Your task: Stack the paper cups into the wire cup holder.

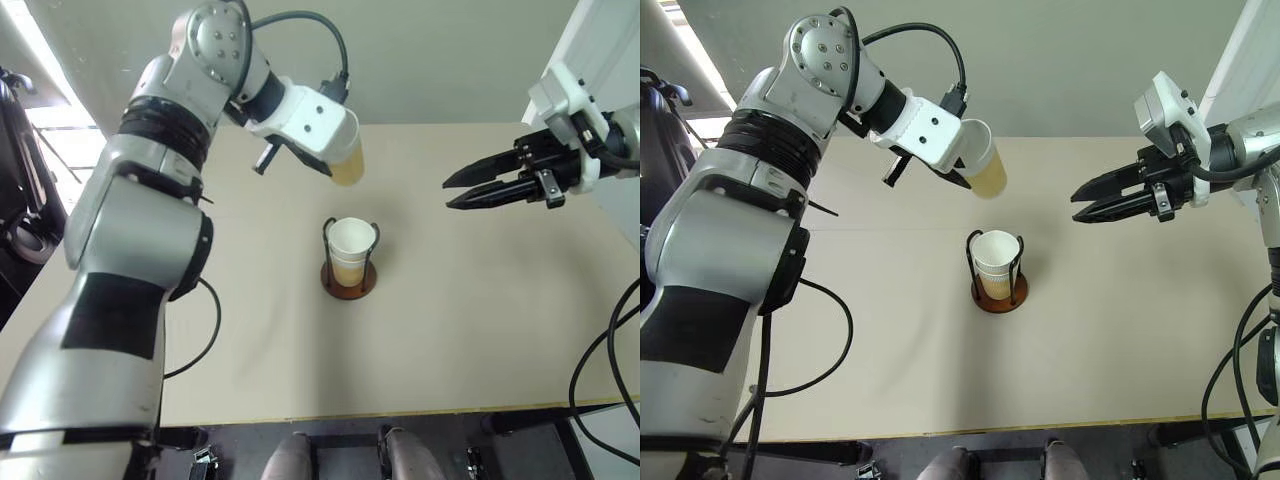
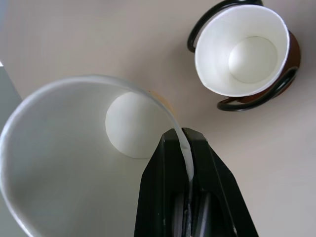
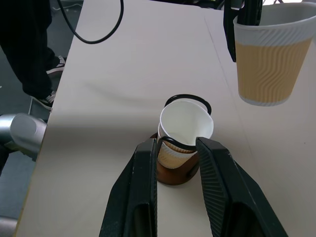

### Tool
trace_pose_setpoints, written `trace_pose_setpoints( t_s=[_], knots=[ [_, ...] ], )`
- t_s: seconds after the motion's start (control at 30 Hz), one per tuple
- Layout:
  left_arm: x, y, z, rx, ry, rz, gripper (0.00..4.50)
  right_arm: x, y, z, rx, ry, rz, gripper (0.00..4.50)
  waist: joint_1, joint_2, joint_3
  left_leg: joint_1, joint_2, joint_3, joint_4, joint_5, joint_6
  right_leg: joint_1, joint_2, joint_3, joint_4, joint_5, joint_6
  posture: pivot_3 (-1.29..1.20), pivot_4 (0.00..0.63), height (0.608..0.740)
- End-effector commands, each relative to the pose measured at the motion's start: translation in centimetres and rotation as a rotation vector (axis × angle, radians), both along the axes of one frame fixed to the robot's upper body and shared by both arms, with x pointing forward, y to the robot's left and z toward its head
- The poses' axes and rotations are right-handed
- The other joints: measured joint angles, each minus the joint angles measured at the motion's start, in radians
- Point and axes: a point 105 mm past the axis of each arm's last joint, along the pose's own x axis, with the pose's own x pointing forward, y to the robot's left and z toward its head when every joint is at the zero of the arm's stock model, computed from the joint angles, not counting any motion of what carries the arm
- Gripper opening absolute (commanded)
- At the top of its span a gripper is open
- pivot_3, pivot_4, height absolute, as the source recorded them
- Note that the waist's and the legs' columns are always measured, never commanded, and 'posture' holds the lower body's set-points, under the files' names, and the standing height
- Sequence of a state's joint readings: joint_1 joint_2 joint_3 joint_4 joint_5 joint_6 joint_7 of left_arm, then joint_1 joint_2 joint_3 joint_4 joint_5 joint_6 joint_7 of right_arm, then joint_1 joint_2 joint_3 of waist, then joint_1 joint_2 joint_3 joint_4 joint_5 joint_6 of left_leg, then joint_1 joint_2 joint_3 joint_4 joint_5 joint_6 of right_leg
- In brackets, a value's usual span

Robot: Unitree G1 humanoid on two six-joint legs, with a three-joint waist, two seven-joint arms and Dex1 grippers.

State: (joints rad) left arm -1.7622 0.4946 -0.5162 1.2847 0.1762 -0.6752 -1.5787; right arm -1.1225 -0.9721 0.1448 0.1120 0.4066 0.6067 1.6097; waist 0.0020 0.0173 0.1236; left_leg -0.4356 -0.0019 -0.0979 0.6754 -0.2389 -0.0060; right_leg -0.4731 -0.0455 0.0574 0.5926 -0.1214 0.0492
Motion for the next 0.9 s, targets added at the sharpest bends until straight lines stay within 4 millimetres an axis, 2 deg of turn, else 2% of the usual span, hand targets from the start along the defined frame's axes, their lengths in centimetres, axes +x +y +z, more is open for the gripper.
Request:
trace_pose_setpoints(
  t_s=[0.03, 0.1, 0.13, 0.2, 0.27, 0.3, 0.33, 0.37, 0.63, 0.67, 0.7, 0.77, 0.9],
  knots=[
    [-1.1, -0.9, 0.9, -0.012, 0.001, -0.073, 0.03, -0.6, 0.0, 0.7, -0.014, -0.017, 0.012, 1.22, -0.001, 0.0, 0.0, 0.0, -0.001, 0.0, 0.0, 0.0, 0.0, 0.0, 0.003, -0.001, 0.0, 0.0, 0.0, 0.0, 0.15, 0.74],
    [-1.7, -1.4, 0.7, -0.028, 0.03, -0.103, 0.03, -0.7, 0.0, 0.7, -0.017, -0.014, 0.013, 1.22, -0.001, 0.0, 0.0, 0.0, 0.0, 0.001, 0.001, 0.0, 0.0, 0.001, -0.002, 0.001, 0.0, 0.0, 0.001, 0.0, 0.15, 0.74],
    [-2.0, -1.6, 0.5, -0.025, 0.042, -0.119, 0.03, -0.7, 0.0, 0.7, -0.018, -0.011, 0.015, 1.22, -0.001, 0.0, 0.0, 0.0, -0.002, 0.004, 0.001, 0.0, 0.001, 0.001, 0.004, -0.003, 0.0, 0.0, 0.001, 0.0, 0.15, 0.74],
    [-2.6, -1.8, 0.2, -0.017, 0.068, -0.142, 0.03, -0.7, 0.1, 0.6, -0.021, -0.007, 0.018, 1.22, 0.001, 0.0, 0.0, -0.001, 0.001, 0.001, 0.004, -0.001, 0.001, 0.002, -0.003, 0.0, 0.0, 0.001, 0.002, 0.0, 0.15, 0.74],
    [-3.0, -1.7, -0.2, -0.004, 0.094, -0.157, 0.03, -0.9, 0.1, 0.5, -0.022, 0.0, 0.022, 1.22, 0.004, 0.001, 0.0, 0.0, -0.002, 0.005, 0.005, -0.001, 0.001, 0.002, 0.004, -0.003, 0.0, 0.001, 0.003, 0.0, 0.15, 0.74],
    [-3.2, -1.6, -0.3, 0.001, 0.106, -0.161, 0.03, -0.9, 0.1, 0.5, -0.021, 0.003, 0.024, 1.22, 0.002, 0.001, 0.0, -0.001, 0.001, 0.001, 0.007, -0.001, 0.001, 0.003, -0.002, 0.001, -0.001, 0.001, 0.003, 0.0, 0.15, 0.74],
    [-3.4, -1.5, -0.5, 0.011, 0.113, -0.164, 0.03, -0.9, 0.1, 0.5, -0.022, 0.005, 0.024, 1.22, 0.003, 0.001, 0.0, 0.001, -0.001, 0.004, 0.006, -0.001, 0.002, 0.003, 0.003, -0.003, 0.0, 0.001, 0.003, 0.0, 0.15, 0.74],
    [-3.5, -1.4, -0.7, 0.02, 0.12, -0.166, 0.03, -1.0, 0.1, 0.5, -0.021, 0.008, 0.025, 1.22, 0.004, 0.002, 0.0, 0.001, -0.001, 0.003, 0.006, -0.001, 0.002, 0.004, -0.001, -0.002, 0.0, 0.001, 0.004, 0.0, 0.15, 0.74],
    [-3.2, -0.5, -2.2, 0.119, 0.131, -0.156, 0.03, -1.3, 0.1, 0.5, -0.021, 0.03, 0.031, 1.22, 0.007, 0.002, 0.0, 0.001, -0.003, 0.0, 0.008, 0.0, 0.002, 0.007, 0.003, -0.003, 0.0, 0.002, 0.003, 0.0, 0.15, 0.74],
    [-3.2, -0.5, -2.4, 0.122, 0.137, -0.158, 0.03, -1.3, 0.1, 0.5, -0.021, 0.032, 0.031, 1.22, 0.006, 0.002, 0.0, 0.001, -0.001, -0.003, 0.009, 0.0, 0.001, 0.007, -0.002, -0.001, 0.0, 0.002, 0.003, 0.0, 0.15, 0.74],
    [-3.3, -0.6, -2.4, 0.124, 0.14, -0.162, 0.03, -1.3, 0.1, 0.4, -0.023, 0.036, 0.031, 1.22, 0.006, 0.002, 0.0, 0.001, -0.003, -0.002, 0.008, 0.0, 0.001, 0.007, 0.003, -0.002, 0.0, 0.002, 0.003, 0.0, 0.15, 0.74],
    [-3.4, -0.9, -2.5, 0.122, 0.149, -0.171, 0.03, -1.3, 0.1, 0.4, -0.026, 0.041, 0.03, 1.22, 0.008, 0.002, 0.0, 0.001, -0.002, -0.003, 0.008, 0.0, 0.001, 0.007, -0.001, -0.001, -0.001, 0.001, 0.004, 0.0, 0.15, 0.74],
    [-3.7, -1.3, -2.8, 0.127, 0.161, -0.189, 0.03, -1.4, 0.1, 0.4, -0.03, 0.043, 0.031, 1.22, 0.01, 0.002, 0.0, 0.001, -0.004, 0.001, 0.007, -0.001, 0.001, 0.007, 0.003, -0.004, -0.001, 0.0, 0.005, 0.0, 0.15, 0.74]
  ],
)
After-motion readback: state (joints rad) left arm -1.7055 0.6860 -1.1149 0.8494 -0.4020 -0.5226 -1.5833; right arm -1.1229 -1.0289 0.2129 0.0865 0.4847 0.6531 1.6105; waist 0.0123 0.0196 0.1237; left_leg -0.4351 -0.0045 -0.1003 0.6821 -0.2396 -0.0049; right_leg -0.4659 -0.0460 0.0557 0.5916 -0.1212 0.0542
